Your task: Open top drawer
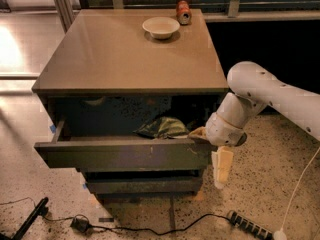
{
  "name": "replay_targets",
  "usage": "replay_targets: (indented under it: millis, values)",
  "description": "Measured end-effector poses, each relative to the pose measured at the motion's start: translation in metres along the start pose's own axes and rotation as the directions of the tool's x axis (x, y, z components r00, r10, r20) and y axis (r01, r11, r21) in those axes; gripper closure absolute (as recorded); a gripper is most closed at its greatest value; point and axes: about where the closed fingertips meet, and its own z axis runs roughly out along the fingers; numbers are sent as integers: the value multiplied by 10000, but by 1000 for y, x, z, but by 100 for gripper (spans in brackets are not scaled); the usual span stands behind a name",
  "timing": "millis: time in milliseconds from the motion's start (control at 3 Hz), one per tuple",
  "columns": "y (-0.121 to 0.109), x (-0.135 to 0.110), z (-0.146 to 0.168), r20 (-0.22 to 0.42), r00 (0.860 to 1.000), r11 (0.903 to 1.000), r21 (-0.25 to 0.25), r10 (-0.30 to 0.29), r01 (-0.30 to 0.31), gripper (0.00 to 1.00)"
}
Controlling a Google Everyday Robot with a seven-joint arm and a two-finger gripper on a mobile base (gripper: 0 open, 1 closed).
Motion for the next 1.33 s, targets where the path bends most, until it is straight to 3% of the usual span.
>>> replay_targets:
  millis: [333, 667, 1000, 1333]
  values:
    - [24, 6, 4, 10, 9992, 9989, 244, -396, 396, 0]
    - [28, 9, 7, -19, 9992, 9990, 214, -390, 390, 0]
    - [53, 29, 25, -148, 9992, 9993, 8, -373, 373, 0]
    - [56, 29, 25, -146, 9992, 9993, -39, -365, 364, 0]
